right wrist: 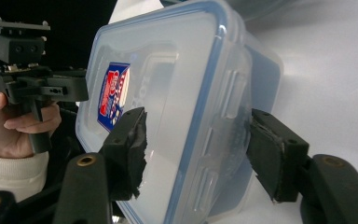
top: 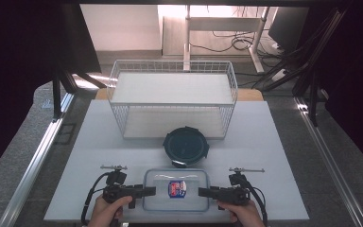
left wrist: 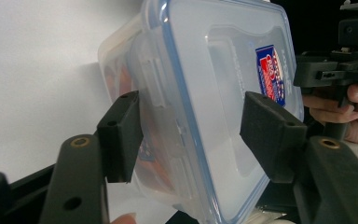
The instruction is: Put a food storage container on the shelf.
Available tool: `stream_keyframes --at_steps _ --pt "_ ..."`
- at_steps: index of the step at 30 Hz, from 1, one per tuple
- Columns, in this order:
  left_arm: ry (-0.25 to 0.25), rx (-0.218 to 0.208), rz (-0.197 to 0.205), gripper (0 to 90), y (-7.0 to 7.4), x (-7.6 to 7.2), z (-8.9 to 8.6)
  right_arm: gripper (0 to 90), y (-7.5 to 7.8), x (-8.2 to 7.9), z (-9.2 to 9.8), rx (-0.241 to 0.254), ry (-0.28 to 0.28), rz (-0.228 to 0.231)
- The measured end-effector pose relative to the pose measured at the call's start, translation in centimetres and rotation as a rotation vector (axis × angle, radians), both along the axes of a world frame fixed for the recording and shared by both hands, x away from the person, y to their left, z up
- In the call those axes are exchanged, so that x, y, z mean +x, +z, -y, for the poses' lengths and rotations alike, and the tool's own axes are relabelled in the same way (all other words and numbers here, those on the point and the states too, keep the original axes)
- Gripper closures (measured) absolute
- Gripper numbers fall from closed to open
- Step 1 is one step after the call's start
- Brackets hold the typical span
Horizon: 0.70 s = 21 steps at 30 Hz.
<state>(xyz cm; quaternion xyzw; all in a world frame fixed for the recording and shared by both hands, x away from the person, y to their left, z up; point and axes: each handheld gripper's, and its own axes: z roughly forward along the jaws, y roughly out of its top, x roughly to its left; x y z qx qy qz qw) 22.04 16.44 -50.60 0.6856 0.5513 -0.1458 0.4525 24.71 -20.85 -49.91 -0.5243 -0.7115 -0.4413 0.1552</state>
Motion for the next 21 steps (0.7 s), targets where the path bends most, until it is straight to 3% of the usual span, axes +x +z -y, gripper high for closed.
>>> stream_keyframes --at_steps 21 --pt "0.003 -0.002 0.072 47.1 1.4 -0.7 0.0 44.2 1.8 -0.5 0.2 -0.029 0.026 0.143"
